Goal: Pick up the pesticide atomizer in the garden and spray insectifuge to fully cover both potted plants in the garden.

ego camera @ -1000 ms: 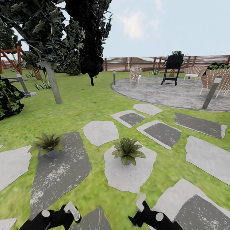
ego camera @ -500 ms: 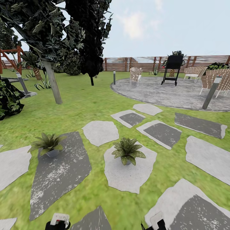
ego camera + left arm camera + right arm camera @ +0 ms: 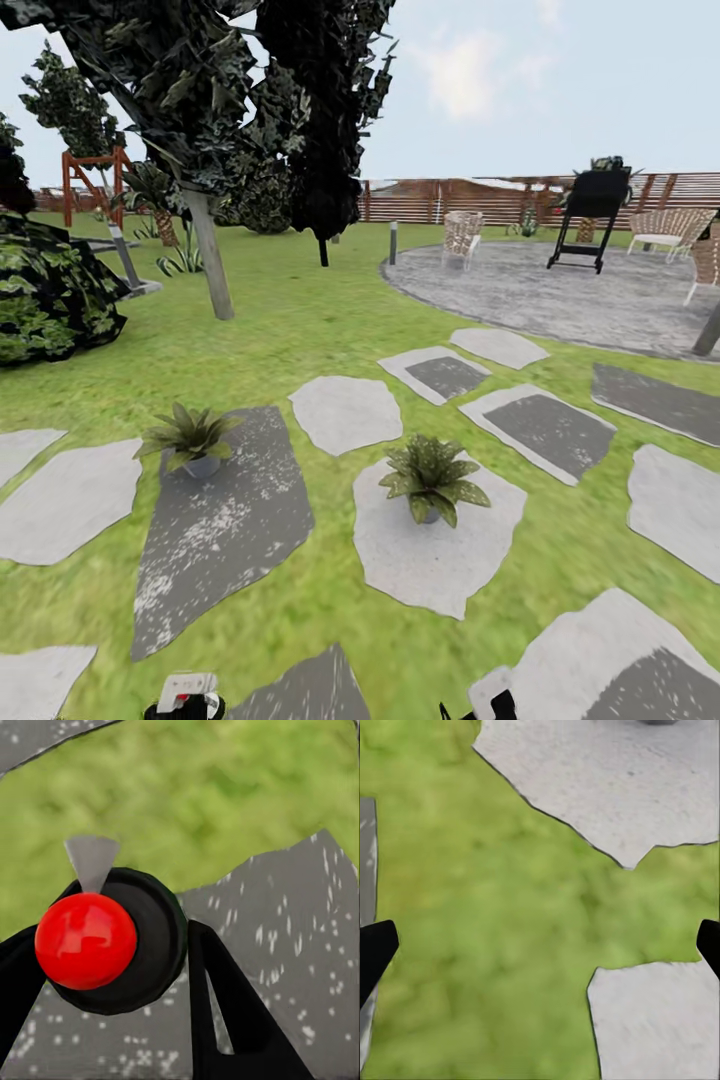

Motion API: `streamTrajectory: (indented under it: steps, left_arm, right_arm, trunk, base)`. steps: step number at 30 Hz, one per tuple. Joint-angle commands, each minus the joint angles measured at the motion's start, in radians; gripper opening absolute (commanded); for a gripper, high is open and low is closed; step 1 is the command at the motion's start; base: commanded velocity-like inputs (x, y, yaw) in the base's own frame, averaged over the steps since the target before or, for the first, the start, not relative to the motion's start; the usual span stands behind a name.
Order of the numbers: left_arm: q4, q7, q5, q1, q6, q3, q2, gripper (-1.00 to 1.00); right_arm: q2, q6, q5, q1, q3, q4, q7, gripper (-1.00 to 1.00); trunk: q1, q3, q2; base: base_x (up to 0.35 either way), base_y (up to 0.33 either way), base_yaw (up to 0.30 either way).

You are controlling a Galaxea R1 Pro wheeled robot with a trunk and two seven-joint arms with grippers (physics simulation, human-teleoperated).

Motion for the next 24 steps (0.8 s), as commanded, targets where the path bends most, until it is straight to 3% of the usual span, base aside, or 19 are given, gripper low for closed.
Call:
streamTrajectory:
  steps: [1, 7, 24]
  left_arm:
    - [0.001, -0.008, 0.012, 0.004, -0.001, 0.005, -0.001, -1.0]
    - [0.001, -0.007, 0.01, 0.011, -0.004, 0.005, -0.003, -1.0]
    - [0.001, -0.007, 0.008, 0.012, -0.005, 0.005, -0.004, -1.0]
  right_arm:
    - [0.0, -0.003, 0.011, -0.001, -0.007, 0.001, -0.005, 1.0]
    - [0.0, -0.003, 0.013, -0.001, -0.007, 0.001, -0.005, 1.0]
    - [-0.009, -0.003, 0.015, -0.001, -0.006, 0.001, -0.003, 1.0]
  trunk:
    - [0.0, -0.001, 0.0]
    - [0.0, -0.003, 0.0]
    - [0.0, -0.003, 0.0]
  base:
    - [0.217, 0.122, 0.276]
    - [0.266, 0.175, 0.215]
    - [0.245, 0.227, 0.006]
